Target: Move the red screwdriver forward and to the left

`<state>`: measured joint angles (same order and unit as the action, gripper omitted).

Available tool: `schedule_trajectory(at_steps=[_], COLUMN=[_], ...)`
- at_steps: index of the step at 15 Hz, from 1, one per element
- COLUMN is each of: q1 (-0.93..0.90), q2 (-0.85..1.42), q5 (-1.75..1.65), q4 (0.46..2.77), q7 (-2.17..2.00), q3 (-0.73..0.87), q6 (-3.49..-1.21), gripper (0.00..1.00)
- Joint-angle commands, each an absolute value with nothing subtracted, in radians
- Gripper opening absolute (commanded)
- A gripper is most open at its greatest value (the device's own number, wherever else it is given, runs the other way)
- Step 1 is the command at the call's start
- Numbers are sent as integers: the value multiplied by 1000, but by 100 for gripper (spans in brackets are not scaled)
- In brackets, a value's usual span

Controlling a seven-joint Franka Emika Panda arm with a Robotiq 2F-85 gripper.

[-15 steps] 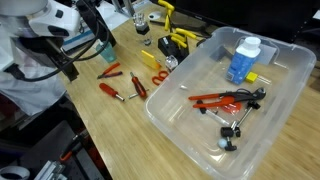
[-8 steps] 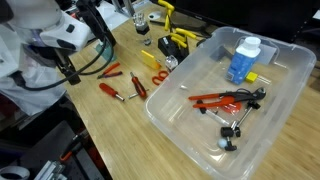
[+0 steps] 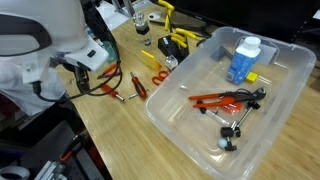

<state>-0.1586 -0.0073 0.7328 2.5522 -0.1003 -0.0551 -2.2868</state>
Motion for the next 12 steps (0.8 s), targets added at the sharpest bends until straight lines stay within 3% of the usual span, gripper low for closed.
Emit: schedule_trajectory(at_steps=[1,6,12], q1=[-139,-126,-116], q2=[-8,39,186], q5=[732,801,935], q4=[2550,2531,2514], q7=[-104,-80,-289], q3=[-74,-62,-64], q6=[-2285,-2282,-2449], gripper=[100,100,100])
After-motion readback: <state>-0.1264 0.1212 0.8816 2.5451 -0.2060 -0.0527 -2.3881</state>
